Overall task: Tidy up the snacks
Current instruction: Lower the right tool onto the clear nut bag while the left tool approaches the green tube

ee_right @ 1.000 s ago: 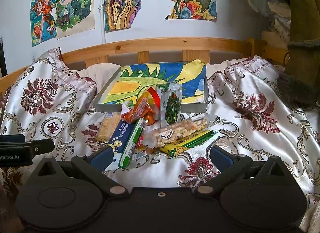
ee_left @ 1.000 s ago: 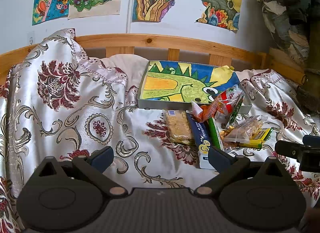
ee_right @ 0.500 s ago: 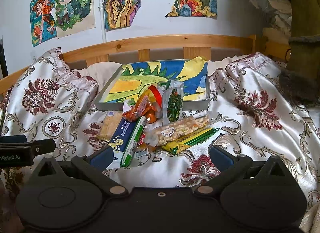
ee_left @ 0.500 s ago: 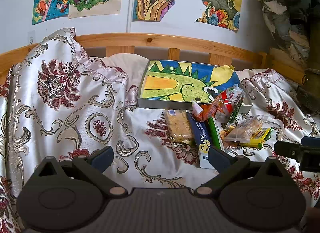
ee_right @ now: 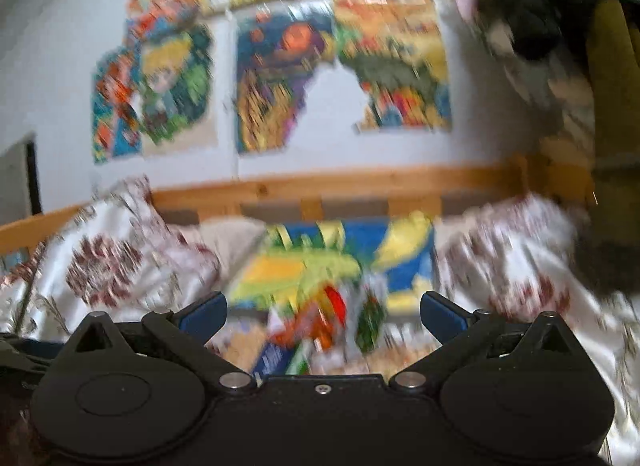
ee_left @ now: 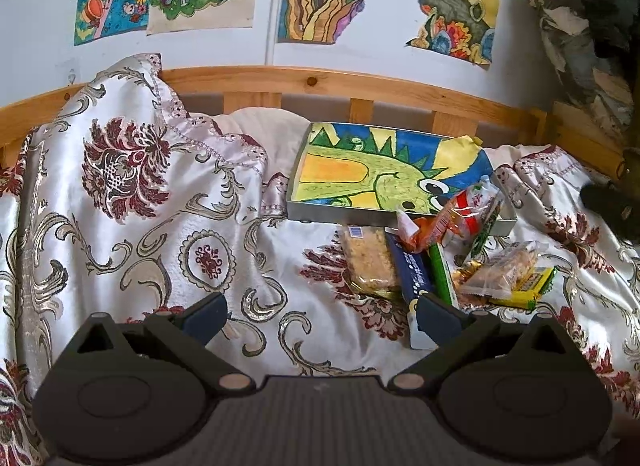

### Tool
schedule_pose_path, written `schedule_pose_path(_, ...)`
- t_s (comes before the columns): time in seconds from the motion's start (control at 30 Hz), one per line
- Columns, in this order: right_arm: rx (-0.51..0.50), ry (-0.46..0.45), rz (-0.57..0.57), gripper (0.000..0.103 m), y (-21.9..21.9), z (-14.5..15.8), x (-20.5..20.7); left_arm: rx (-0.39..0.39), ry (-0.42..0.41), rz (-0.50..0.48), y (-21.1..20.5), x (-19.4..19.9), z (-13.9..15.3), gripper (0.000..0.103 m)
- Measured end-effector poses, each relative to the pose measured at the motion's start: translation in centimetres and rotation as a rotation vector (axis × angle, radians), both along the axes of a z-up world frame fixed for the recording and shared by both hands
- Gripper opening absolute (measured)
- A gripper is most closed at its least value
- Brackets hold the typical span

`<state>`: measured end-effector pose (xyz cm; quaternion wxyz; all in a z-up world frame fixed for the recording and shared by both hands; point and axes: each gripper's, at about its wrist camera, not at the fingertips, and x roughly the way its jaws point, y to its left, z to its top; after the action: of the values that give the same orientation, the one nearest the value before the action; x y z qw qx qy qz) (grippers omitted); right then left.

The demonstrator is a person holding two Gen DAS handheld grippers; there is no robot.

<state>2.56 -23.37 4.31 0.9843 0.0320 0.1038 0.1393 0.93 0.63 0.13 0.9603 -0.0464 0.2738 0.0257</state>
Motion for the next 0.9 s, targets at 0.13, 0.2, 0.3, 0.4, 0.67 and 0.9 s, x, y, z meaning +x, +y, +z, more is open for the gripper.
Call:
schedule_pose_path(0.13,-0.066,-0.139,0.043,0.102,0.4,1.2,0.2,-0.009,0.013,0.003,0.2,0.6,0.1,0.103)
schedule_pose_path(0.2,-0.093,-0.171,0.032,0.102,0.4,1.8,0.8,-0.012,0.021,-0.003,0.0,1.0,0.2,0.103)
schedule_pose_path(0.3,-0.088,-0.135,0.022,0.102,-0.3,2.4,2.6,-0.005,0.028,-0.024,-0.4,1.9,0.3,0.102)
schedule_pose_path(0.4,-0.080,-0.027,0.034,0.102,-1.0,2.2,5.2,0.000,0.037,-0.050,-1.2,2.9,0.5,0.103)
schedule_pose_path(0.67,-0.148,0.204,0.091,0.102,-1.8,-0.5,10.0,0.004,0.080,-0.043,-2.4,5.0,0.0,0.103)
schedule_pose_path(0.9,-0.224,0.289,0.145,0.102,-1.2,-2.4,10.3,-0.023,0.108,-0.044,-2.8,6.3,-0.6,0.103)
